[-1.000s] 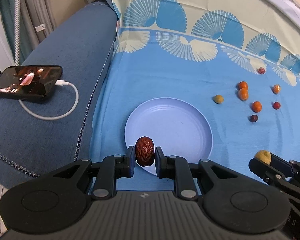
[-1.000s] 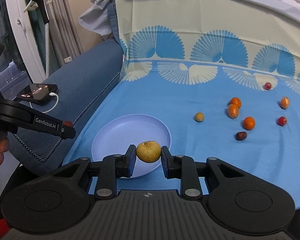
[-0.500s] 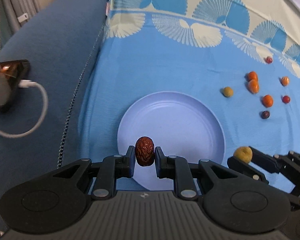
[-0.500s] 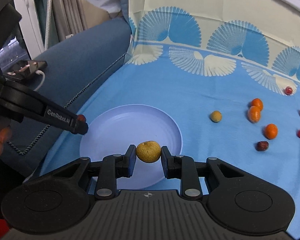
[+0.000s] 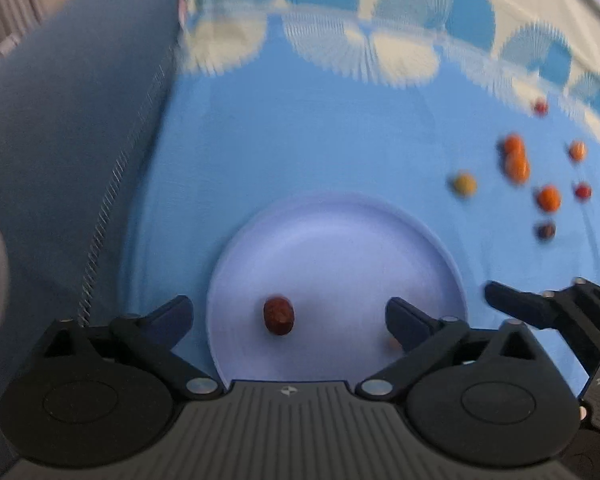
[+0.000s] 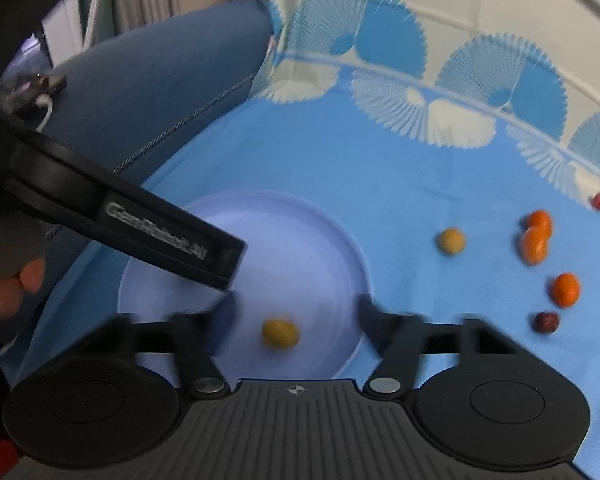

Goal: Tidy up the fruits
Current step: 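Carry the date and pear to the plate and open both grippers, then move both tools back toward the fruit cluster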

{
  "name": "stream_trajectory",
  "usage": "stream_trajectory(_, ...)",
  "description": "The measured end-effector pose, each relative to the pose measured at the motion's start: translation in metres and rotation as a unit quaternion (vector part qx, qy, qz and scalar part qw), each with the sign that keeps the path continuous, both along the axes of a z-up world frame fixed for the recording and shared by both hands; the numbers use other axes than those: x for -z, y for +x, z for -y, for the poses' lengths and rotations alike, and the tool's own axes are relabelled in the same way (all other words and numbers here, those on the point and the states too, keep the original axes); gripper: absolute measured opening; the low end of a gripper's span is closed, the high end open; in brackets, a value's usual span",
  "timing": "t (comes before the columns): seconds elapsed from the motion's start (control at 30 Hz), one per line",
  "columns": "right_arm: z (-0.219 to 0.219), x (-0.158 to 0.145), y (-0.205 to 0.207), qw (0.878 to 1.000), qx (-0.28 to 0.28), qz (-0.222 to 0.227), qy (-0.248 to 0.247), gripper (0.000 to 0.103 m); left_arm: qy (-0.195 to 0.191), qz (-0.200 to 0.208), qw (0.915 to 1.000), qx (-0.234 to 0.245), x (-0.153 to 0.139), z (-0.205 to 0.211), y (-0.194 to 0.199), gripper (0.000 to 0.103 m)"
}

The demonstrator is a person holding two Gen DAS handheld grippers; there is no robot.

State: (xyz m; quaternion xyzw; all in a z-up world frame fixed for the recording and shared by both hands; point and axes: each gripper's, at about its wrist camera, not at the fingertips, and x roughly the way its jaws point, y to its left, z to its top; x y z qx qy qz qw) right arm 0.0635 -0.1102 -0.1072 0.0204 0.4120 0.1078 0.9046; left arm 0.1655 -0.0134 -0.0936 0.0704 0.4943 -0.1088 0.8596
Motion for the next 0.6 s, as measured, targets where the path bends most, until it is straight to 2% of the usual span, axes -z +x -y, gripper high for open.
stream_trajectory(0.1,0.006,-0.013,-0.010,1.000,0.002,0.010,-0.001,0.088,0.008,-0.003,1.0000,0.003,-0.011,-0.004,-0.007,0.103)
stream_trajectory(0.17,0.011,-0.021,-0.023,1.000,0.005,0.002,0.003,0.094,0.020,-0.004,0.9997,-0.017,-0.018,-0.011,-0.019,0.103)
stream_trajectory(0.37,0.022,-0.043,-0.083,0.999,0.020,-0.025,0.026,0.102,0.025,-0.038,0.9964,-0.072,-0.029,-0.033,-0.074,0.103)
stream_trajectory(0.5,0.019,-0.063,-0.113,0.999,0.028,0.015,0.024,0.102,0.044,-0.033,0.9955,-0.077,-0.036,-0.039,-0.110,0.103)
stream_trajectory(0.6,0.026,-0.076,-0.127,0.997,0.049,0.048,0.029,0.102,0.082,-0.029,0.9931,-0.079,-0.041,-0.031,-0.130,0.103)
